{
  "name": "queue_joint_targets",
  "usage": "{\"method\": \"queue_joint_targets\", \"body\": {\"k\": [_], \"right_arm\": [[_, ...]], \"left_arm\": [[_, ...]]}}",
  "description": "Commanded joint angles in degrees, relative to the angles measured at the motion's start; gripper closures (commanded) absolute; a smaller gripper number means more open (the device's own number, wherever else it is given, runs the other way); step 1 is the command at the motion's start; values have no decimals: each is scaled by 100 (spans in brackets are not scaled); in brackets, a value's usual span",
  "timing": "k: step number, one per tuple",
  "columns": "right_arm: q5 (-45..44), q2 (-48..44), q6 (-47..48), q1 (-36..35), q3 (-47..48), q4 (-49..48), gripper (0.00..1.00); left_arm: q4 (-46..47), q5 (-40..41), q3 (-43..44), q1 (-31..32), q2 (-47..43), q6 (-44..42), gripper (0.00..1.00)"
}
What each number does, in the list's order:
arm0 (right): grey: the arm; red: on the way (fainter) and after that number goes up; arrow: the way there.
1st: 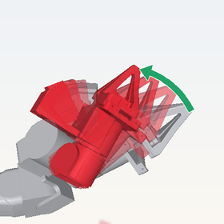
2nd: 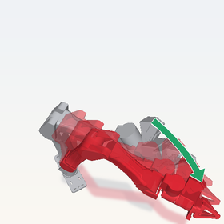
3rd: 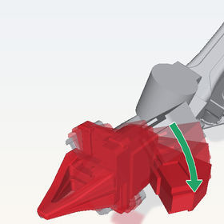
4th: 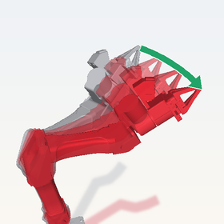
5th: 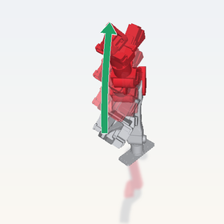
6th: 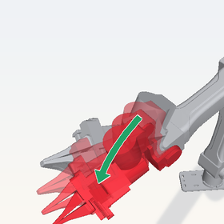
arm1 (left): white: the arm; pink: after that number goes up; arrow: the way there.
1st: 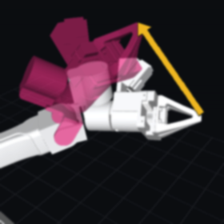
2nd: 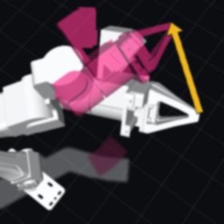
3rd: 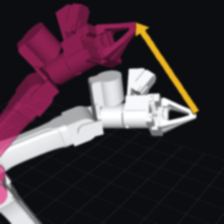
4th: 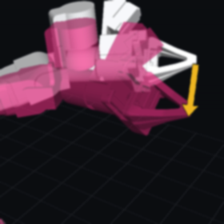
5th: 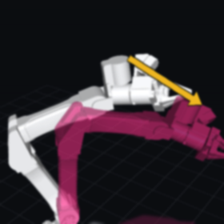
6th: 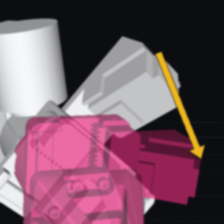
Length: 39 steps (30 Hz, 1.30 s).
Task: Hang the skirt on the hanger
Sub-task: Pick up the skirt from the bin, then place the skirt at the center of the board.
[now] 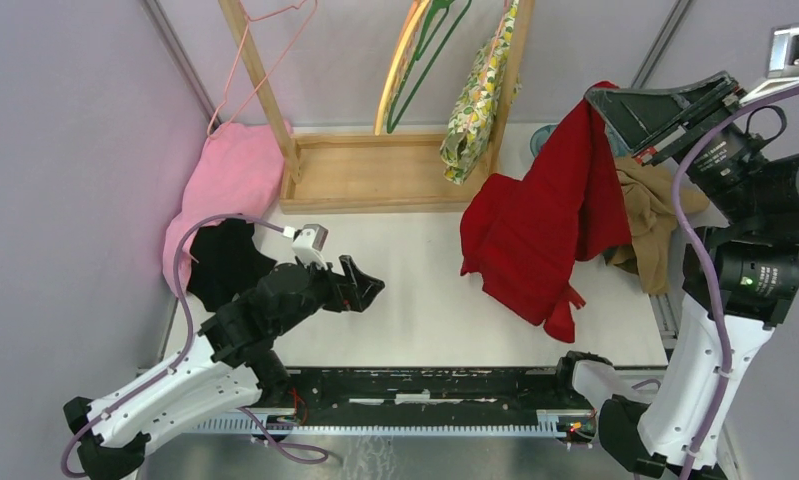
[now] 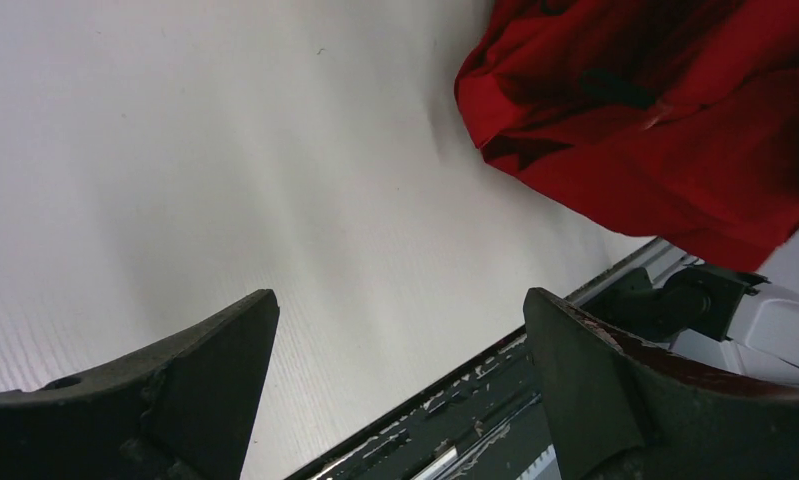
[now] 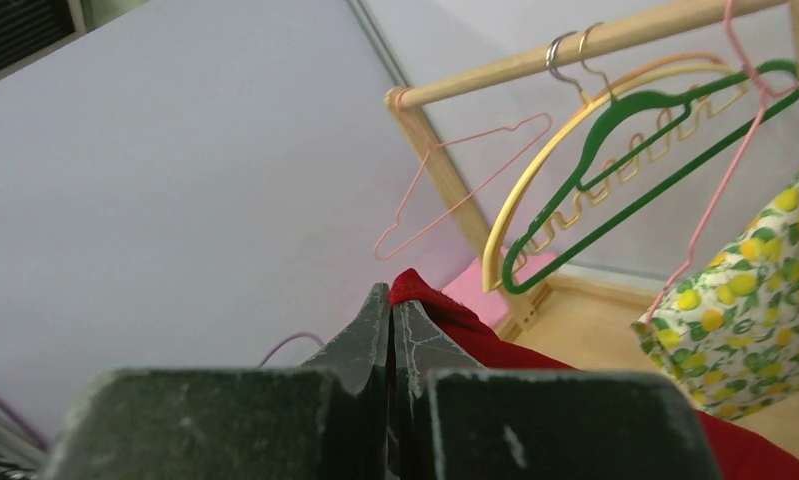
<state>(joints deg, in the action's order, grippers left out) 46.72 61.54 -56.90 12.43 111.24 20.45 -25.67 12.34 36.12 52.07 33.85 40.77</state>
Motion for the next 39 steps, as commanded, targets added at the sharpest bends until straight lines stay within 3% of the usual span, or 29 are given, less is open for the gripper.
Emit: {"method": "queue_joint_targets", "body": {"k": [1,6,13,19,22,29,39], "right_arm": [[401,-316,-681,-23,-947,-1493,99],[535,-565,-613,-61,-2048,-1761,99],[679,-755,-241,-310,-2650,-1328,99],[759,-770,167,-639,-2858,-847,99],[741,-690,459,-909,-2805,-489,99],[736,-656,816,-1284,-2674,-39,99],[856,-698,1014,-1344,-2679,127,99]], "left_arm": [[229,-225,18,-20,-89,155,1],[448,-381,-63,-14,91,184,1],[2324,-1596,-217,219,1135,-3,0],[3314,-530,263,1269,1960,-1058,1],[3617,-460,744,1474,2741,-1636,1],[4319,-33,1153,1534,3513,-2263,1],[4782,-475,1379,1543,4080,-2339,1]]}}
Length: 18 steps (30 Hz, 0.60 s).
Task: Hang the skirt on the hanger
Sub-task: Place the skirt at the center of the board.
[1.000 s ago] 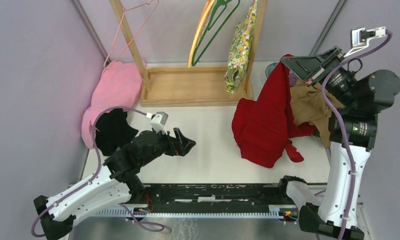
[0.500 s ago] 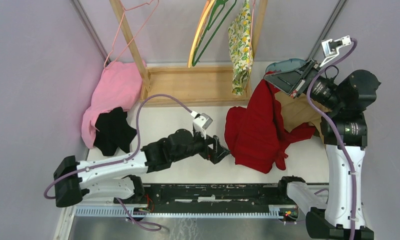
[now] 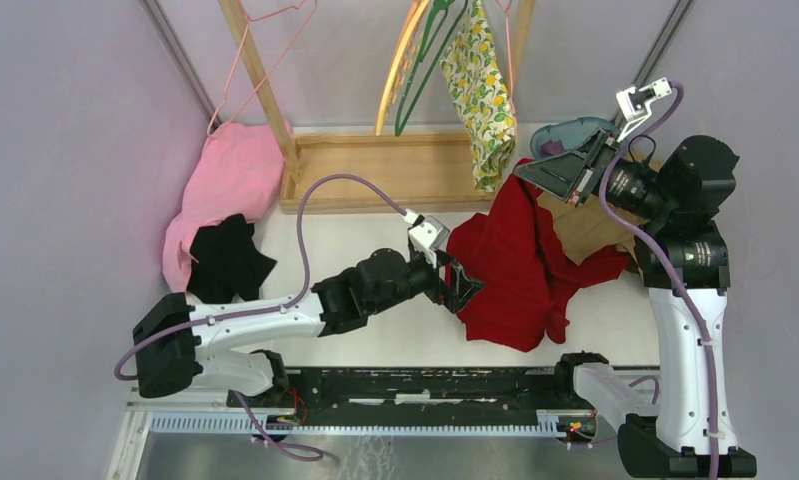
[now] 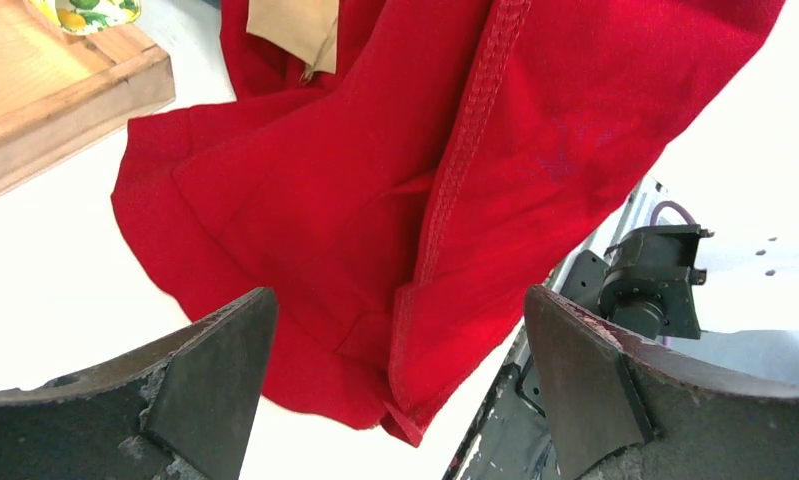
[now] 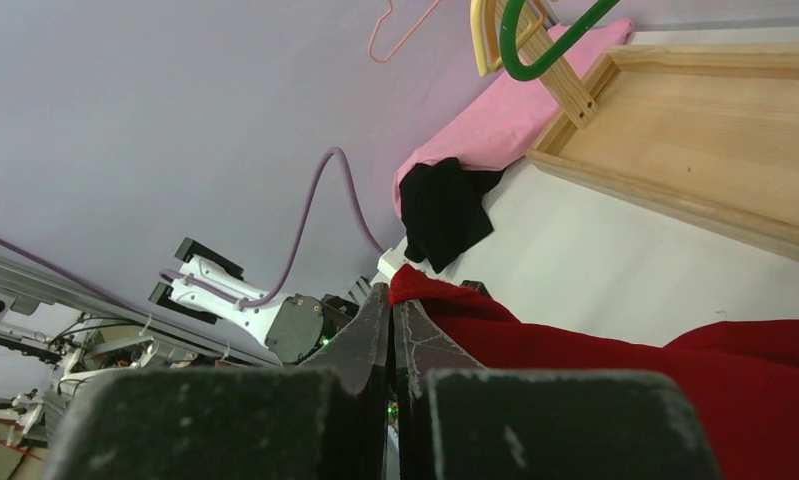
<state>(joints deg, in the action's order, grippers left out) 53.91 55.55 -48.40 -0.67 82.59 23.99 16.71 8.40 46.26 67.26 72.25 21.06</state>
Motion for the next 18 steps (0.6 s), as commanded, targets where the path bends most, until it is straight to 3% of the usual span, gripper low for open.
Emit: {"method": "queue_joint_targets", "body": {"k": [1,10,14,18], "right_arm": [[153,-105,167,-38,188,-236,99],[198,-105,226,-37,172,-210,99],[233,-99,308,-39,253,-126,99],[243,-93,291,-38,241,-168,99]], "left_arm": [[544,-129,426,24,314,-376,1],[695,-248,728,183,695,-267,2],[658,-383,752,189,706,-192,41],[531,-440,821,200,693,-163,65]]}}
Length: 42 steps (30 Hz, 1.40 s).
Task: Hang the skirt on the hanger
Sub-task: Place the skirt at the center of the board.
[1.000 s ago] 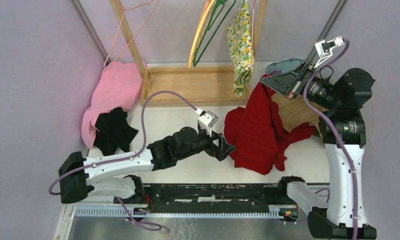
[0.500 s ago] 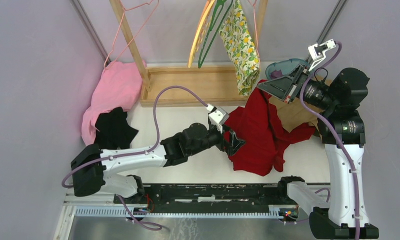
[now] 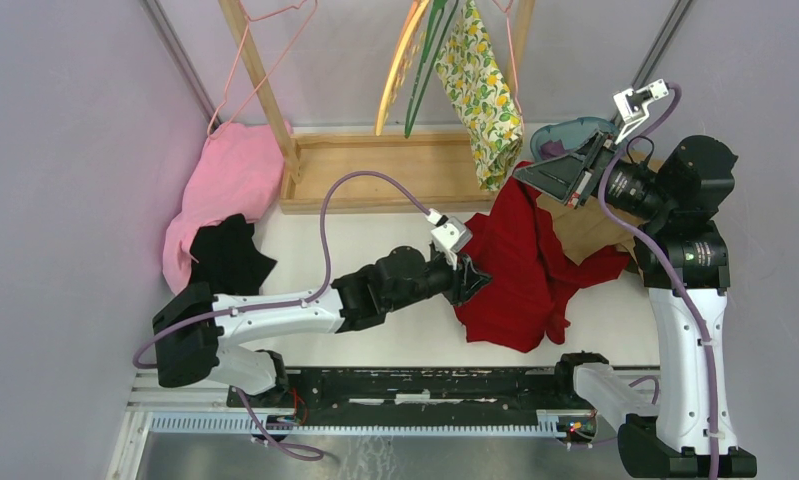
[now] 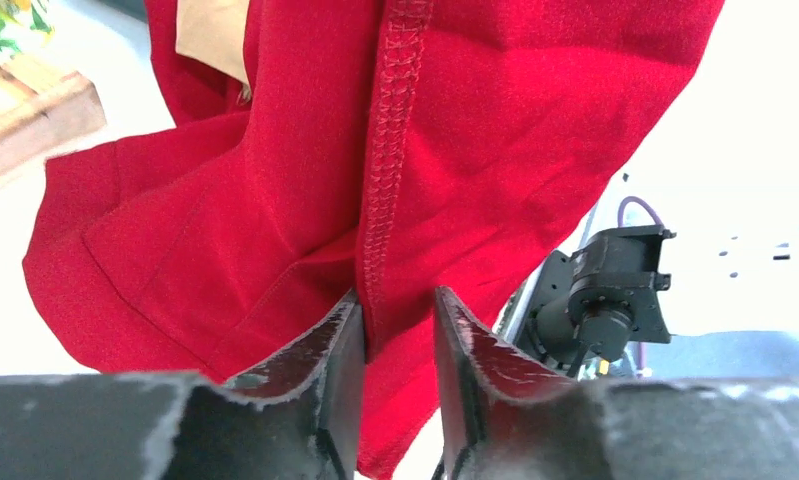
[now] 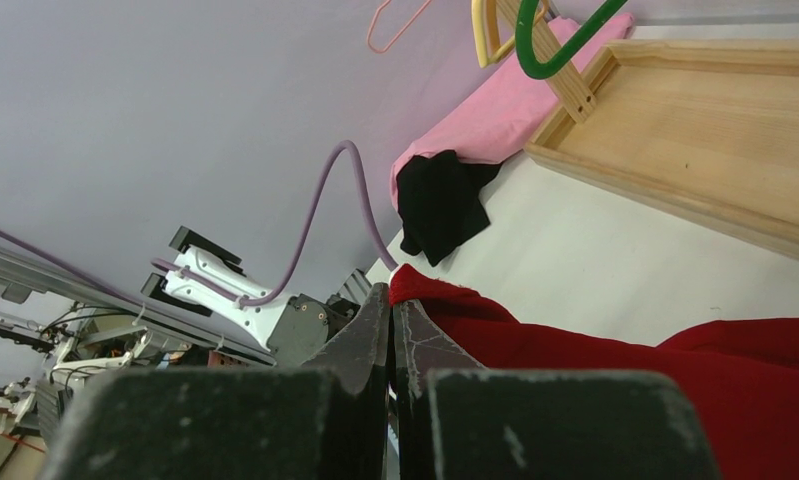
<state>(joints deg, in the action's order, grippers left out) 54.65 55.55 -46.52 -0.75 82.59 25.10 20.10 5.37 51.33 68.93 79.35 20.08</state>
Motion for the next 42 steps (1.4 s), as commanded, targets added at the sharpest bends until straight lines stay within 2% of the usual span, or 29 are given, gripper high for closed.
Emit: {"method": "queue_joint_targets", "body": {"k": [1,2,3,10,19,24,36,42], "right_arm": [[166,-90,107,-29,241,-293,99],[166,-88,111,-27,240,-287,99],[178,-88,122,-25,233,-285,99],[173,-75,255,-29,85,-191,99],[176,75,319,-58,-310,-351,99],[35,346,461,-317,-392,-388,99],[-764,1458,1437,-1950,428,379,99],[-1006,1616,1915,-2492,648,822,99]], "left_arm": [[129,-132,347,39,-12,-65,74],[62,-116,385,36,-21,-57,84],[-4,-115,414,34,-45,-61,89],[-852,-9,632,36,-681,59,96],[-2911,995,1120,34,-1922,281,97],[-3869,1503,1514,41,-2539,375,97],[-5971,2845,3096,35,-2994,487,97],[-6446,3243,3620,35,-3209,642,97]]}}
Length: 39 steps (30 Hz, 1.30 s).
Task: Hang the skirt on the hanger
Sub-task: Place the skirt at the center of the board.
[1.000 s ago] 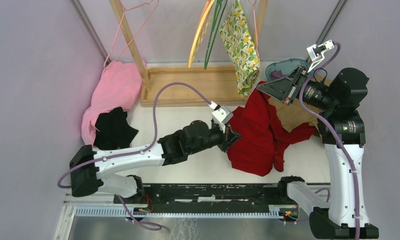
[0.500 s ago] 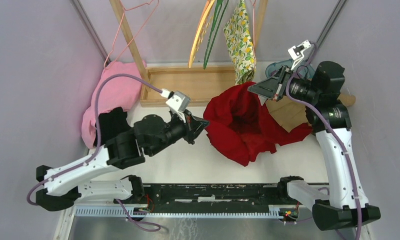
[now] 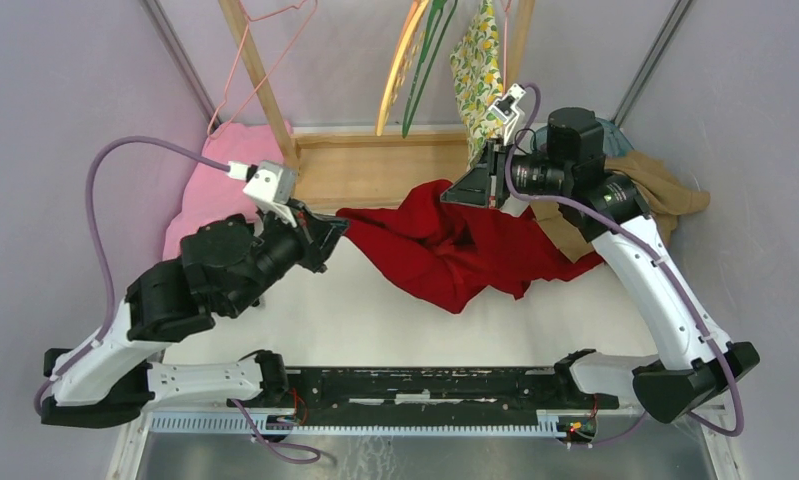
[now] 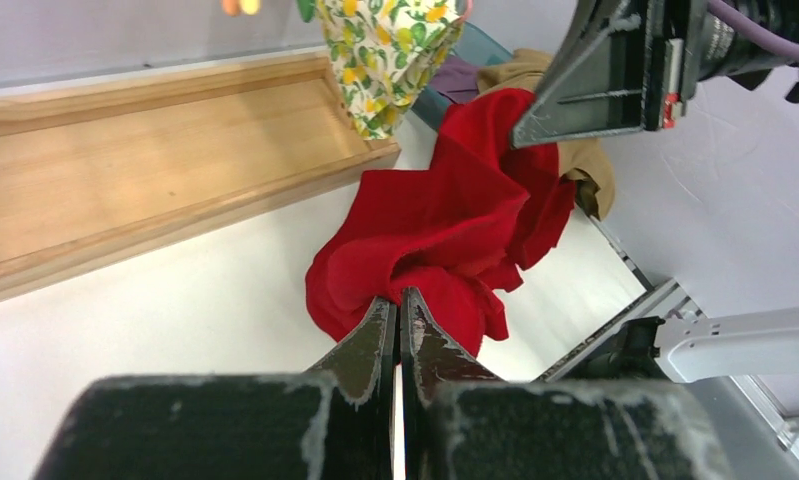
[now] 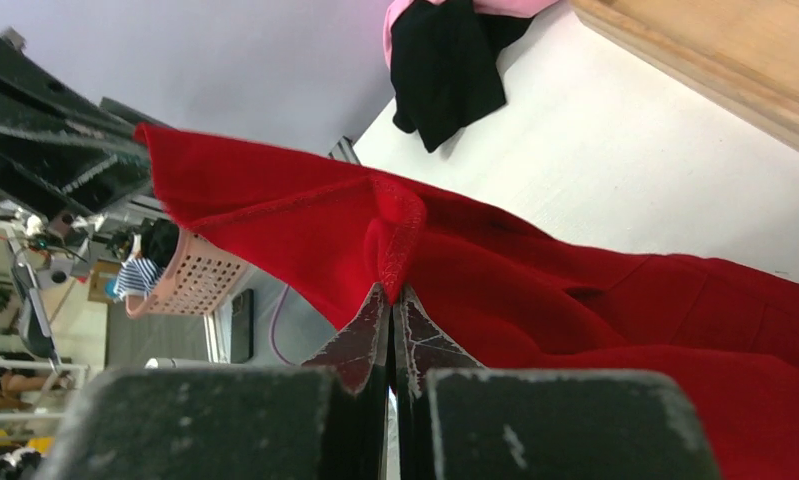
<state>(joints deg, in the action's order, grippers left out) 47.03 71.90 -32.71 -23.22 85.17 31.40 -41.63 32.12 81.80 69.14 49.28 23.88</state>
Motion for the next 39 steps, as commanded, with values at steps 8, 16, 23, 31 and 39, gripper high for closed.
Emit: {"method": "queue_joint_targets", "body": {"k": [8,16,23,31,39], "right_arm": [[-49,-65,786,-678,709,375,99],[-88,310,948,-1241,1245,528,99],[-512,558,1189,-1409,910,714,99],[-2048,-309,1605,-1351,-423,1102,99],[-3594,-1231,1420,-644,-1271,1488,99]], "left_arm": [[-749,916,1260,12,-250,235,97],[-912,1164,1696,7,-316,115,97],[-1190,1166,1450,17,-286,360,96],[-415,-92,106,10,122,748,96],[1411,-1688,-1161,92,908,1145,97]]}}
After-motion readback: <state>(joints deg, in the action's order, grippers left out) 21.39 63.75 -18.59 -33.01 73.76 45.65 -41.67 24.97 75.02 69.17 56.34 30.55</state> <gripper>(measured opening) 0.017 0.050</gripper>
